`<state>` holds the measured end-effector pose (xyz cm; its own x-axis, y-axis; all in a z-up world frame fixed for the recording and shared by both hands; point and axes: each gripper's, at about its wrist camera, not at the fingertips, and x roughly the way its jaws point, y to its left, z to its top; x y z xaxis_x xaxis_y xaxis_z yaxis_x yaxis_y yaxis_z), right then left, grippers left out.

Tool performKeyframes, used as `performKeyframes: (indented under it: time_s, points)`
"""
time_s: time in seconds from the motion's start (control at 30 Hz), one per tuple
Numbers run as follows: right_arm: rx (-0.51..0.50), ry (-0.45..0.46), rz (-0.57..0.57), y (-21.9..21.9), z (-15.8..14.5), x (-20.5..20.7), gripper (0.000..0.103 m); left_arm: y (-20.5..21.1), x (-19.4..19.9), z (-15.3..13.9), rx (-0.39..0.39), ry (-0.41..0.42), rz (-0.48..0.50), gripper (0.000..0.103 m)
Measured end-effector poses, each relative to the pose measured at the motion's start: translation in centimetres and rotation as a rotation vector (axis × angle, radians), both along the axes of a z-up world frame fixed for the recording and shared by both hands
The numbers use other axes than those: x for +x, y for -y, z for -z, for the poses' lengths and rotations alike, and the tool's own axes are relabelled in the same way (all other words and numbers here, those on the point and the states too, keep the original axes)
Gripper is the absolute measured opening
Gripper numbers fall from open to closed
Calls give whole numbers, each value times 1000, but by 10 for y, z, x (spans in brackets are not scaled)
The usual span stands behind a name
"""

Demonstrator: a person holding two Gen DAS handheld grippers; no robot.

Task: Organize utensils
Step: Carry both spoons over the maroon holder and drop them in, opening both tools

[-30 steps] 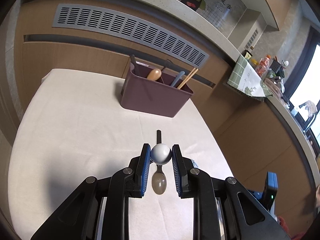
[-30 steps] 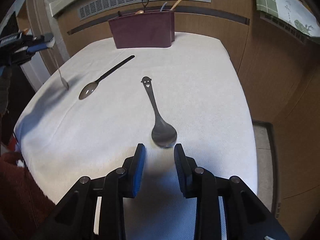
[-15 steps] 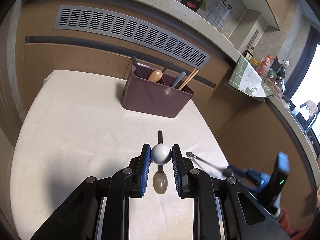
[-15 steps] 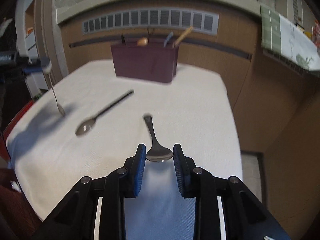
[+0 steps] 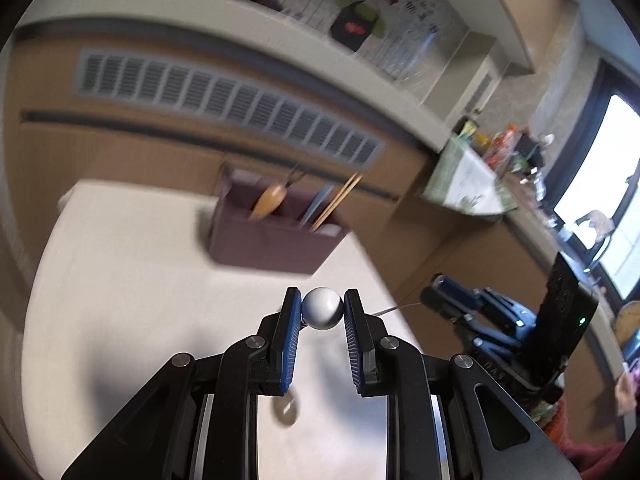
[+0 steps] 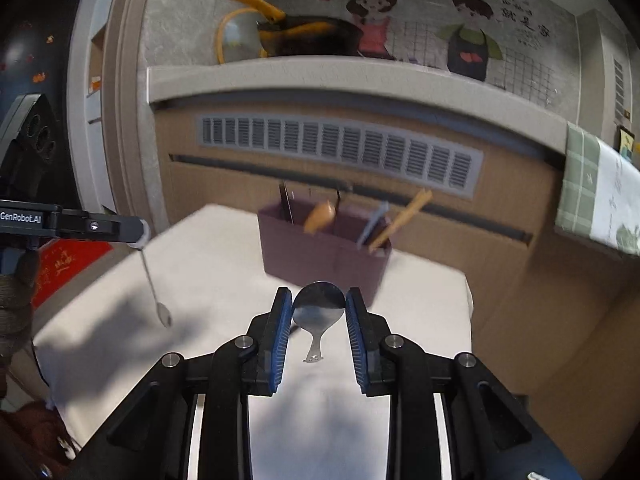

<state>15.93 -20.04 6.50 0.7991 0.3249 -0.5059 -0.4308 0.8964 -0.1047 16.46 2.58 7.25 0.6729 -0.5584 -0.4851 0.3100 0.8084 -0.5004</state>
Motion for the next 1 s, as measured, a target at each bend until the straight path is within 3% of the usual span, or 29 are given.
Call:
performKeyframes:
  time_s: [0.2, 0.27, 0.37, 0.6, 0.8, 0.9, 0.93, 1.0]
  points:
    - [41, 160, 8, 0, -108, 29, 25, 5, 45, -95, -44, 176, 14, 22]
    - [69, 159, 16, 3, -137, 49, 25, 3, 62, -110, -61, 203, -2, 22]
    - [94, 113, 19, 5, -154, 83, 25, 2, 93, -116, -103, 192, -6, 22]
    - [47, -2, 19, -5, -113, 137, 25, 0, 151, -79, -173, 87, 10, 22]
    - [41, -149, 30, -15, -49, 183, 25, 11, 185, -24, -169, -3, 58, 22]
    - [70, -233, 29, -14, -17, 204, 26, 14, 202, 5, -145, -62, 65, 31]
    - [82, -245, 41, -12, -11, 208, 27, 13, 201, 9, -134, -55, 59, 39]
    - [100, -251, 59, -8, -1, 209, 31, 13, 197, 15, -92, -23, 32, 45]
